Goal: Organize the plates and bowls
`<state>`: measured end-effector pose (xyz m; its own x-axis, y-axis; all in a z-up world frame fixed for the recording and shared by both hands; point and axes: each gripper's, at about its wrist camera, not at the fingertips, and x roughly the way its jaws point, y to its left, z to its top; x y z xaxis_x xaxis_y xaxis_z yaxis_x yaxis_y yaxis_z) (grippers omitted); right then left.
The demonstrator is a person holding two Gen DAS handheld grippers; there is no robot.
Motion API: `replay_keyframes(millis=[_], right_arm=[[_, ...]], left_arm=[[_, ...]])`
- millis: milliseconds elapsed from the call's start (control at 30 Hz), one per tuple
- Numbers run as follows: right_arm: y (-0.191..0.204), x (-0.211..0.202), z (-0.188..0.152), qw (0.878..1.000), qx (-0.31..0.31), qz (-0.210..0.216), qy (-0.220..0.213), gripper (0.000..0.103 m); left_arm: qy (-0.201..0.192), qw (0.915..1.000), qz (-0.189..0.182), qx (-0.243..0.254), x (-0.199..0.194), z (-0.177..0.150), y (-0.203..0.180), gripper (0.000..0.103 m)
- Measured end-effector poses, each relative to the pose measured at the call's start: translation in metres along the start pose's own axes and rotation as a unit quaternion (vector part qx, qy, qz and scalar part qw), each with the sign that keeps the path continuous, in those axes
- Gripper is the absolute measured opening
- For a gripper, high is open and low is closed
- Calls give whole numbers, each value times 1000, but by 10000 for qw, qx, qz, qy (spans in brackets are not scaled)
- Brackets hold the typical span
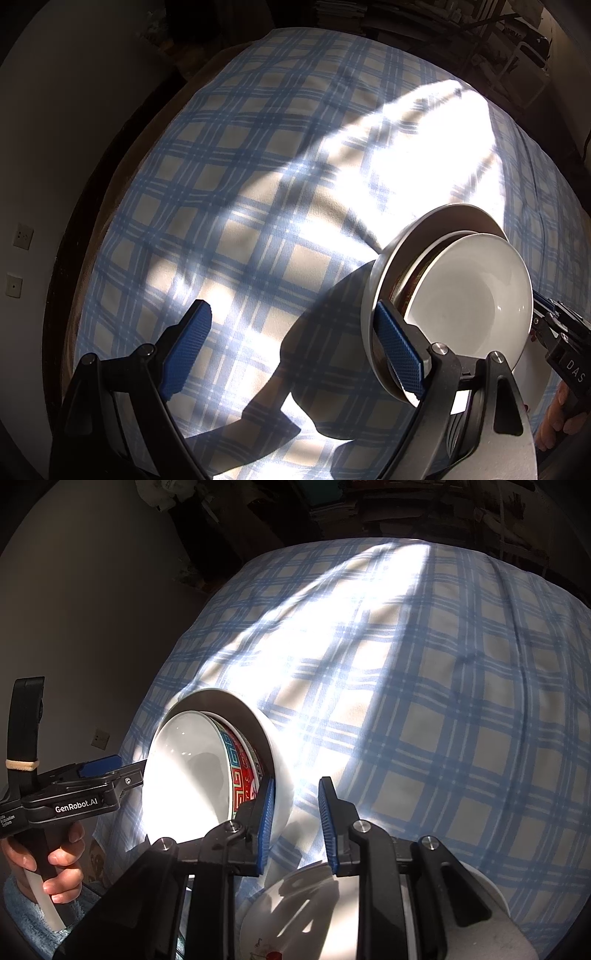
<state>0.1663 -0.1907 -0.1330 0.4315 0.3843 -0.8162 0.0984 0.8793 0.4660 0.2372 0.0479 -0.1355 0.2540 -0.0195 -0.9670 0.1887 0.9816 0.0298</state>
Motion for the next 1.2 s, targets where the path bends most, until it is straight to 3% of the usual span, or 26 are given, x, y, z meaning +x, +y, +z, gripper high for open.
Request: replay_keyframes(millis=[333, 433, 500, 600, 700, 833, 967, 1067, 1200], right_arm=[[-3, 1, -1, 10000, 75, -35, -19, 27], [-2, 1, -1, 9999, 79, -65, -29, 27], [0, 1, -1, 9999, 65, -88, -35, 27], [2, 1, -2, 9999, 72, -121, -55, 27], [2, 1, -2, 9999, 95, -121, -70, 27], [3, 3, -1, 9997, 156, -186, -88, 26], [-2, 6, 0, 9989, 465, 37, -6, 16], [0, 7, 0, 9988, 486, -12, 20, 16], [7, 9, -1, 9988, 465, -167, 73, 11]], left_arm=[[-107, 9997, 119, 199, 0, 0, -6, 87], [-59, 9997, -136, 173, 0, 0, -7, 71], [-23, 9992, -353, 185, 2, -1, -11, 48], [-23, 9987, -452, 248, 2, -2, -18, 32], [16, 9977, -662, 122, 4, -1, -16, 21], [32, 9959, -905, -42, 8, -1, -12, 18], [104, 9918, -1257, -202, 11, 0, -6, 14], [96, 9899, -1400, -192, 11, -1, -8, 4], [20, 9930, -1182, -38, 8, -4, -16, 4]])
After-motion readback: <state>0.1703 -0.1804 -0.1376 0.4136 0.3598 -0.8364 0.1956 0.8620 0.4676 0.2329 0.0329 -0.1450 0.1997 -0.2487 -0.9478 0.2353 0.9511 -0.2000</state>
